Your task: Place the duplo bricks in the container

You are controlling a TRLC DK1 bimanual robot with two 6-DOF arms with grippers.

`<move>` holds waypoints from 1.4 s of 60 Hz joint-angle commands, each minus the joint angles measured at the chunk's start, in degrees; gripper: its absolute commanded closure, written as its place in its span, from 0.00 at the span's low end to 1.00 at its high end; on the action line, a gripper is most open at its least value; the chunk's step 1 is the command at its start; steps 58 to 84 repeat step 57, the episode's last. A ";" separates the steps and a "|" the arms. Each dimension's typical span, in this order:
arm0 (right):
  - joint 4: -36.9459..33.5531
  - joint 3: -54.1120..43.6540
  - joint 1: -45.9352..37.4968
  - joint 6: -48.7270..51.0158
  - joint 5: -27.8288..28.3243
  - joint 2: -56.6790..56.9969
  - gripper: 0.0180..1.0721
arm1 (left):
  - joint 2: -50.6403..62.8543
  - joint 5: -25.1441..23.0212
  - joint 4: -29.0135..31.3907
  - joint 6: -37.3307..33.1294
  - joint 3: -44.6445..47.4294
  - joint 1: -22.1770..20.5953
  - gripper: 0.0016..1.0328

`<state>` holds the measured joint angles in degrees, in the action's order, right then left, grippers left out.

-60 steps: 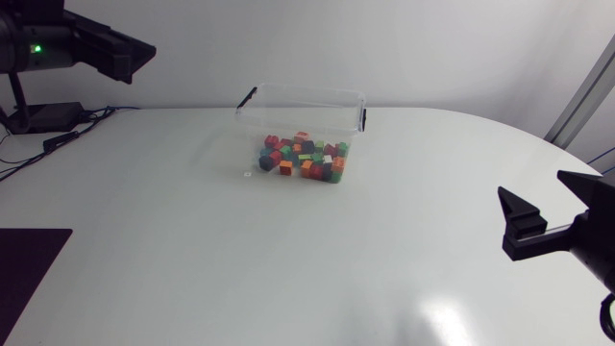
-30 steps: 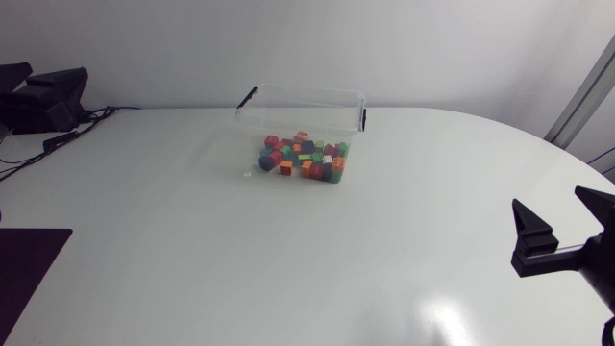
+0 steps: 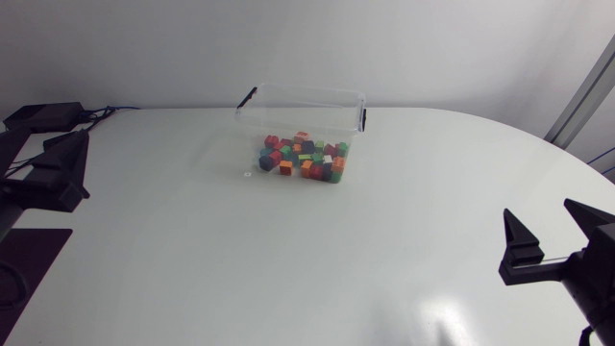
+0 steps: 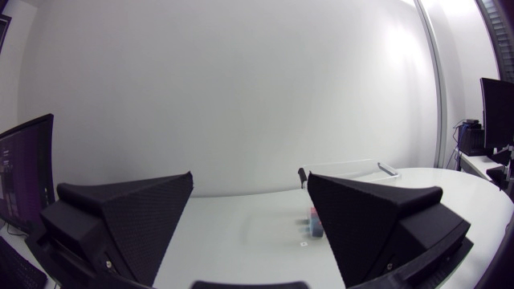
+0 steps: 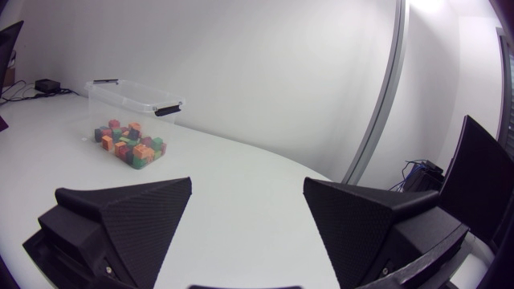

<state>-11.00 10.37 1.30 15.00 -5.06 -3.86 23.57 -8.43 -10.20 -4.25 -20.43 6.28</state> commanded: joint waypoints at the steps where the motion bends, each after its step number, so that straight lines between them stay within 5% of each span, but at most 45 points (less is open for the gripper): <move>1: 1.64 -1.92 -0.59 -2.71 0.44 0.61 0.05 | -2.43 0.88 0.77 1.71 2.93 -0.82 0.04; 42: 11.00 -10.37 -1.30 -15.00 5.06 3.86 0.05 | -23.57 8.43 10.20 4.25 20.43 -6.28 0.04; 84: 11.00 -10.37 -1.30 -15.00 5.06 3.86 0.05 | -23.57 8.43 10.20 4.25 20.43 -6.28 0.04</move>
